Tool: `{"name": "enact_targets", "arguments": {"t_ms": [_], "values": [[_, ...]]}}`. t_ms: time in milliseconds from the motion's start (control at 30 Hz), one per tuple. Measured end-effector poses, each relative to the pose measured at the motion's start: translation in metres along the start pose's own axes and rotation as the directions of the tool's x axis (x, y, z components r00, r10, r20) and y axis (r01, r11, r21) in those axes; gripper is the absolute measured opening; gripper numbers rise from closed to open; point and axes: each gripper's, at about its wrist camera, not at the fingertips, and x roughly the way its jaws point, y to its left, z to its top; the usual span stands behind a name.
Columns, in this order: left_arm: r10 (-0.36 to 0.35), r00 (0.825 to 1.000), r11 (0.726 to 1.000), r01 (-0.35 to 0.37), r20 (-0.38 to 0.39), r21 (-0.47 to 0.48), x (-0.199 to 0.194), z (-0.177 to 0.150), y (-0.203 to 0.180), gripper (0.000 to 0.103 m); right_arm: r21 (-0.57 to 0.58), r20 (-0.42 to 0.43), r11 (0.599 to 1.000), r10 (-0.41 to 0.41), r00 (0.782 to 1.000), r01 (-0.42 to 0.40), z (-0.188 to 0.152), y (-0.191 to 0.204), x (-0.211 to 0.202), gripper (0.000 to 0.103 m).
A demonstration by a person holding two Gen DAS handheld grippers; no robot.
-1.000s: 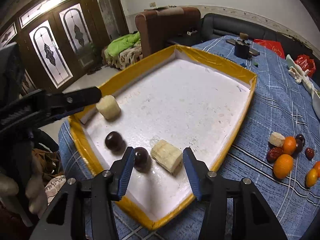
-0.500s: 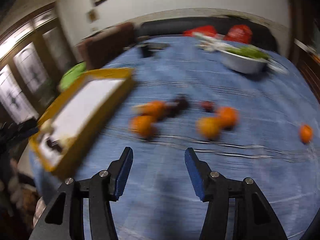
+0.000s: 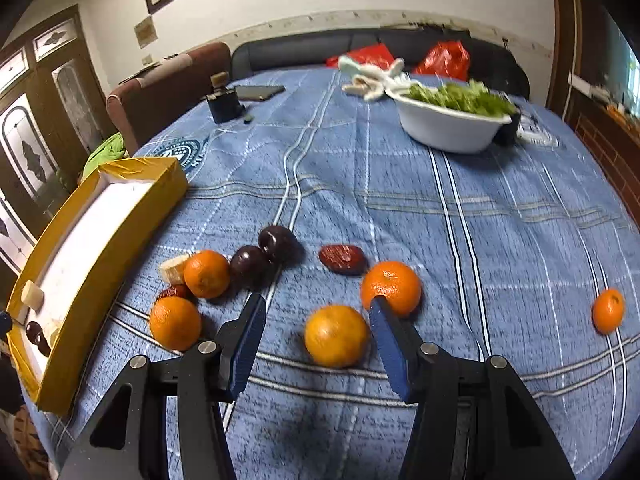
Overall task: Organize fruits
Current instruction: 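Move both tools back over the remaining fruits on the table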
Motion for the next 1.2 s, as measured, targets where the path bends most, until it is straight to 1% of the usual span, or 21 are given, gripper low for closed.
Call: {"name": "enact_targets", "arguments": {"t_ms": [33, 67, 100, 133, 167, 233, 400, 500, 600, 667, 733, 800, 867, 900, 933, 1033, 1100, 1167, 1200], "values": [[0.004, 1.000, 1.000, -0.004, -0.001, -0.001, 0.002, 0.000, -0.001, 0.084, -0.006, 0.009, 1.000, 0.001, 1.000, -0.001, -0.001, 0.002, 0.000, 0.059], [0.005, 1.000, 1.000, -0.005, -0.003, -0.004, 0.004, 0.000, -0.002, 0.084, -0.017, 0.016, 1.000, -0.007, 1.000, 0.007, -0.002, 0.002, 0.001, 0.055], [0.005, 1.000, 1.000, -0.006, -0.009, -0.008, 0.006, 0.000, -0.003, 0.083, -0.032, 0.027, 0.999, -0.026, 0.999, 0.027, -0.004, 0.003, 0.000, 0.050], [0.005, 1.000, 1.000, -0.005, -0.016, -0.008, 0.009, 0.000, -0.005, 0.083, -0.049, 0.033, 0.997, -0.051, 0.998, 0.052, -0.006, 0.005, 0.000, 0.036], [0.004, 1.000, 1.000, -0.004, -0.018, -0.006, 0.011, 0.000, -0.007, 0.083, -0.059, 0.039, 0.996, -0.067, 0.997, 0.069, -0.005, 0.006, 0.001, 0.032], [0.007, 1.000, 1.000, -0.007, -0.022, 0.001, 0.014, 0.000, -0.010, 0.084, -0.048, 0.047, 0.997, -0.058, 0.997, 0.061, -0.006, 0.004, -0.001, 0.030], [0.007, 1.000, 1.000, -0.007, -0.028, -0.006, 0.017, -0.001, -0.008, 0.084, -0.020, 0.056, 0.999, -0.037, 0.998, 0.038, -0.007, -0.002, -0.004, 0.029], [0.004, 1.000, 1.000, -0.004, -0.019, -0.030, 0.015, 0.000, -0.003, 0.083, -0.008, 0.086, 1.000, -0.010, 0.996, 0.011, -0.008, -0.004, -0.013, 0.020], [0.007, 1.000, 1.000, -0.007, -0.018, -0.027, 0.015, 0.000, -0.004, 0.084, -0.014, 0.128, 1.000, -0.003, 0.992, 0.005, -0.008, -0.001, -0.023, 0.020], [0.007, 1.000, 1.000, -0.007, -0.022, -0.024, 0.016, -0.002, -0.006, 0.084, -0.023, 0.124, 1.000, 0.000, 0.992, 0.003, -0.009, 0.000, -0.023, 0.020], [0.004, 1.000, 1.000, -0.005, -0.026, -0.028, 0.018, -0.002, -0.007, 0.084, -0.018, 0.100, 1.000, 0.006, 0.995, -0.004, -0.009, 0.000, -0.017, 0.020], [0.001, 1.000, 1.000, -0.002, -0.030, -0.028, 0.020, -0.004, -0.009, 0.084, -0.023, 0.103, 1.000, -0.011, 0.995, 0.013, -0.008, 0.000, -0.016, 0.027], [-0.001, 0.999, 1.000, 0.000, -0.038, -0.024, 0.021, -0.006, -0.011, 0.084, -0.023, 0.088, 1.000, -0.018, 0.996, 0.020, -0.009, 0.000, -0.012, 0.052], [-0.002, 0.999, 1.000, 0.001, -0.040, -0.022, 0.022, -0.006, -0.012, 0.084, -0.024, 0.077, 0.999, -0.023, 0.997, 0.024, -0.009, 0.000, -0.009, 0.055], [-0.004, 0.999, 1.000, 0.003, -0.040, -0.020, 0.021, -0.007, -0.013, 0.084, -0.026, 0.067, 0.999, -0.024, 0.997, 0.026, -0.009, 0.000, -0.006, 0.055], [-0.004, 0.999, 1.000, 0.003, -0.035, -0.016, 0.019, -0.007, -0.014, 0.084, -0.032, 0.072, 0.999, -0.009, 0.997, 0.012, -0.009, 0.000, -0.006, 0.054], [-0.005, 0.999, 1.000, 0.005, -0.033, -0.017, 0.018, -0.007, -0.015, 0.083, -0.049, 0.072, 0.999, -0.014, 0.997, 0.018, -0.010, 0.002, -0.005, 0.044], [-0.006, 1.000, 1.000, 0.005, -0.031, -0.017, 0.018, -0.008, -0.015, 0.083, -0.051, 0.079, 0.998, -0.026, 0.997, 0.030, -0.010, 0.003, -0.006, 0.030], [-0.006, 1.000, 1.000, 0.005, -0.031, -0.018, 0.018, -0.008, -0.015, 0.084, -0.050, 0.082, 0.998, -0.029, 0.996, 0.034, -0.010, 0.002, -0.007, 0.027]]}}
